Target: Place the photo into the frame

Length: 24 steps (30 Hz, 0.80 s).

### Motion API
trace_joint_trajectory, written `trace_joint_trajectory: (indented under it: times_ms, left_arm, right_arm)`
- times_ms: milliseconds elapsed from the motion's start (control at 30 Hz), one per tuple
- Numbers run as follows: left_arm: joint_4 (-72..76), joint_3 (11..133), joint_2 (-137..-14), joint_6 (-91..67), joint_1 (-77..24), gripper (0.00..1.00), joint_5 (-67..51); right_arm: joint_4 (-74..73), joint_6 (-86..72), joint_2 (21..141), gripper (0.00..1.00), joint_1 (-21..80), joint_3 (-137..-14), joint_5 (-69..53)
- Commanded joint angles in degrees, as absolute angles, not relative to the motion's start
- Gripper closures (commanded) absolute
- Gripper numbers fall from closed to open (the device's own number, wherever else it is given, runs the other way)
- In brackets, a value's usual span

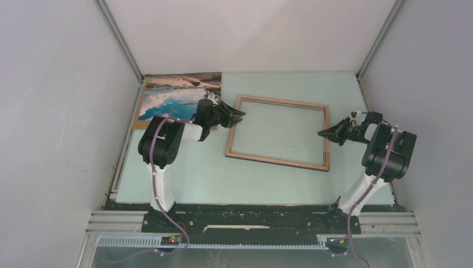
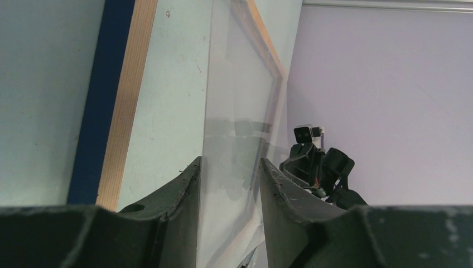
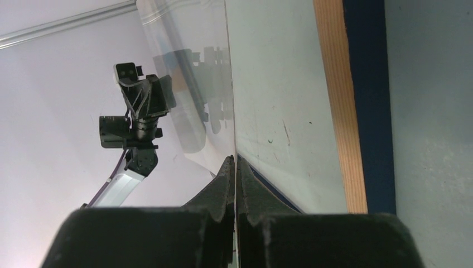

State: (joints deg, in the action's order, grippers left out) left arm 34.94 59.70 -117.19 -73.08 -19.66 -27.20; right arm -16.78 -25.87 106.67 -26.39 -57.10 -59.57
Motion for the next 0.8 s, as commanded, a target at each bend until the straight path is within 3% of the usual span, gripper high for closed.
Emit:
trace_joint_trajectory:
  times_ms: [0, 767]
  left_arm:
    - [36.8, 60.1, -115.8, -73.2, -20.1, 0.58, -28.2]
    - [37.7, 58.1, -114.7, -73.5, -20.7, 0.59, -28.1]
  right_arm:
    - [-16.2, -25.5, 107.2, 1.00, -26.9, -57.8, -59.9]
    - [-21.0, -22.3, 105.4, 1.00, -28.7, -57.6, -57.4]
